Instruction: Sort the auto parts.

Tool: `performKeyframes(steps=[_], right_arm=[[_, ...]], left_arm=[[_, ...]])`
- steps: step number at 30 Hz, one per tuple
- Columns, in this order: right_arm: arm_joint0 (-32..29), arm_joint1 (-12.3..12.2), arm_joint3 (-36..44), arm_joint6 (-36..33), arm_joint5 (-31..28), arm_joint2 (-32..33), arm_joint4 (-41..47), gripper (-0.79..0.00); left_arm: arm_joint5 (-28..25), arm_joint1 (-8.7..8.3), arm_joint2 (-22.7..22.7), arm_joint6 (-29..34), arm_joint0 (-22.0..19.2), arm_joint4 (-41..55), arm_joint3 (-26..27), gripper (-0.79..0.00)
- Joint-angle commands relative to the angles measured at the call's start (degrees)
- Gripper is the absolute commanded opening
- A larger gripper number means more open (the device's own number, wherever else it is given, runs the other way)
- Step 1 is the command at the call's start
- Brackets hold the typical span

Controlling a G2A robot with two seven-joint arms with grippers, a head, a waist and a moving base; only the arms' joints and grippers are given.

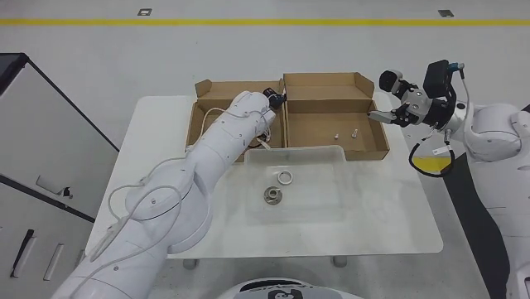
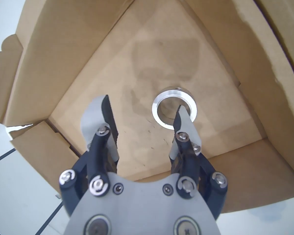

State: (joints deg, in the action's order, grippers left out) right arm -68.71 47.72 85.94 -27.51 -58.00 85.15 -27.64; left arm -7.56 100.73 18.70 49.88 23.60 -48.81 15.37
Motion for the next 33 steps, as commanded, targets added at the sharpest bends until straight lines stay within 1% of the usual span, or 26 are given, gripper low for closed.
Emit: performKeyframes(steps=[1,7,12,16,20,23,26,29,33], right_arm=[[0.00,0.00,0.00,0.00,0.00,0.00,0.00,0.000],[0.00,0.00,0.00,0.00,0.00,0.00,0.00,0.000],[0.00,0.00,0.00,0.00,0.00,0.00,0.00,0.000],[0.00,0.00,0.00,0.00,0.00,0.00,0.00,0.000],[0.00,0.00,0.00,0.00,0.00,0.00,0.00,0.000],[0.00,0.00,0.00,0.00,0.00,0.00,0.00,0.000],[0.00,0.00,0.00,0.00,0.00,0.00,0.00,0.000],[0.00,0.00,0.00,0.00,0.00,0.00,0.00,0.000],[0.00,0.00,0.00,0.00,0.00,0.00,0.00,0.000]], left_arm=[[-0.11,0.11,0.36,-0.21,-0.55,0.06,-0.47,0.000],[-0.27,-0.02,0.83,-0.33,-2.39,-1.26,-0.90,0.000],[-2.20,-0.60,0.93,1.53,-3.99,-3.00,-0.18,0.000],[-4.00,-1.41,1.58,2.78,-5.11,-3.47,1.98,0.000],[-6.34,-2.74,2.47,4.71,-5.92,-3.98,6.54,0.000],[-8.63,-4.49,4.38,5.66,-5.96,-2.72,11.34,0.000],[-10.51,-7.00,6.66,7.20,-5.26,-2.32,17.14,0.000],[-11.13,-10.11,9.58,9.68,-3.27,-2.66,24.68,0.000],[-11.43,-15.01,14.65,13.35,2.05,-5.15,37.77,0.000]])
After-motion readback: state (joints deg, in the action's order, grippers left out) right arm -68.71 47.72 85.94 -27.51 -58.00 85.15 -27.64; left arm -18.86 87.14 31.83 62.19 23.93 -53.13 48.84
